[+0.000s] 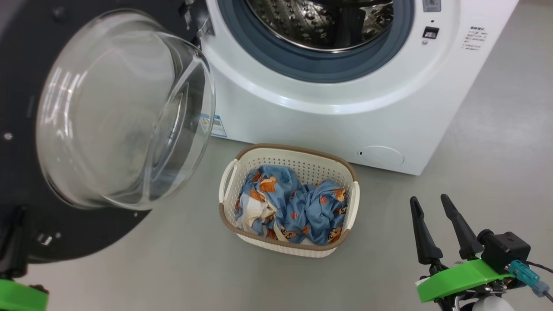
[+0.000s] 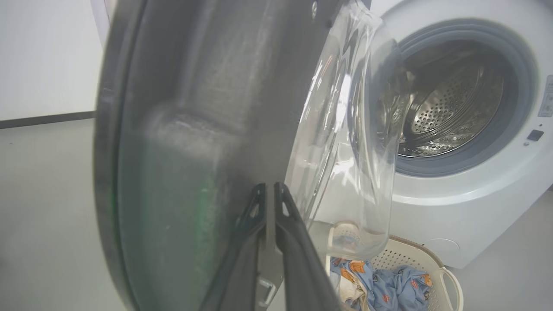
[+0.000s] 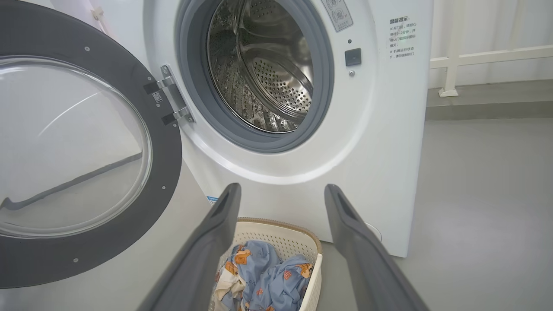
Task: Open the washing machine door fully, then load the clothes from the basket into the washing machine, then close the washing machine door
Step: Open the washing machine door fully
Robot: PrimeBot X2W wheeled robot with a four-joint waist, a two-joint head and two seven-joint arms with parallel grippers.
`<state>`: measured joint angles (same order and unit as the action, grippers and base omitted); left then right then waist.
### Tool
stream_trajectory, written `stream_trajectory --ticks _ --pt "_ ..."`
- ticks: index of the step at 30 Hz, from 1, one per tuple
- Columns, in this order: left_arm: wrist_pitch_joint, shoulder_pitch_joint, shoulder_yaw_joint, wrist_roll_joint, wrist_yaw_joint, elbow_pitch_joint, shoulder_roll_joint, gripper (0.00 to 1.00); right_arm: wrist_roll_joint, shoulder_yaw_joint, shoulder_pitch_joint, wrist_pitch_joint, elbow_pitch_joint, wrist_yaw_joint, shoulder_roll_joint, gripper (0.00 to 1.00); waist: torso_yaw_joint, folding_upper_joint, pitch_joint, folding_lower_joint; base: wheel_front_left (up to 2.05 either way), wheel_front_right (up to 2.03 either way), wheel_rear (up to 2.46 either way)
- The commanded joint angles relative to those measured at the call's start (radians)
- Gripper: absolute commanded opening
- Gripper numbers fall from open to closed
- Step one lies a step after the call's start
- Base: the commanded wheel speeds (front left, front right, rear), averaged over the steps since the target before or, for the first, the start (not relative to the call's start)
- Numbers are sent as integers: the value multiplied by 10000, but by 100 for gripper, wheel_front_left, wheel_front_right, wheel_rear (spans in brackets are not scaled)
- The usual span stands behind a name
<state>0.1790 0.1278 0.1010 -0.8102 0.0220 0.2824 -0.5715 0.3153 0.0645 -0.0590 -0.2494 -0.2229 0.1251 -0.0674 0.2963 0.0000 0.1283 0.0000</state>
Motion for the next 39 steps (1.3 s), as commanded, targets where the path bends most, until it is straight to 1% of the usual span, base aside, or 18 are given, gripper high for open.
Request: stream_trajectory --ticks 1,8,13,18,24,27,39 --pt "12 549 -611 -76 -38 98 -623 0 -73 240 -359 -124 201 56 -25 100 83 0 114 0 0 0 0" --pt "43 1569 -630 -185 443 1466 -940 0 -274 200 -604 -124 115 56 81 100 346 0 454 0 0 0 0" --pt "3 2421 -437 -196 762 2429 -1147 0 -411 189 -783 -124 49 56 131 100 506 0 630 0 0 0 0" --pt "-108 3337 -113 -223 988 3438 -1419 0 -478 147 -937 -124 -6 56 157 100 596 0 750 0 0 0 0" --pt "-259 4329 464 -280 1076 4439 -1681 0 -424 143 -1066 -124 -35 56 168 100 613 0 864 0 0 0 0" --pt "-348 4633 745 -394 1081 4674 -1759 0 -375 168 -1105 -124 -48 56 169 100 601 0 902 0 0 0 0" --pt "-213 5887 2250 -1510 1086 5659 -2484 0 -186 316 -1279 -124 -70 56 171 100 437 0 1164 0 0 0 0"
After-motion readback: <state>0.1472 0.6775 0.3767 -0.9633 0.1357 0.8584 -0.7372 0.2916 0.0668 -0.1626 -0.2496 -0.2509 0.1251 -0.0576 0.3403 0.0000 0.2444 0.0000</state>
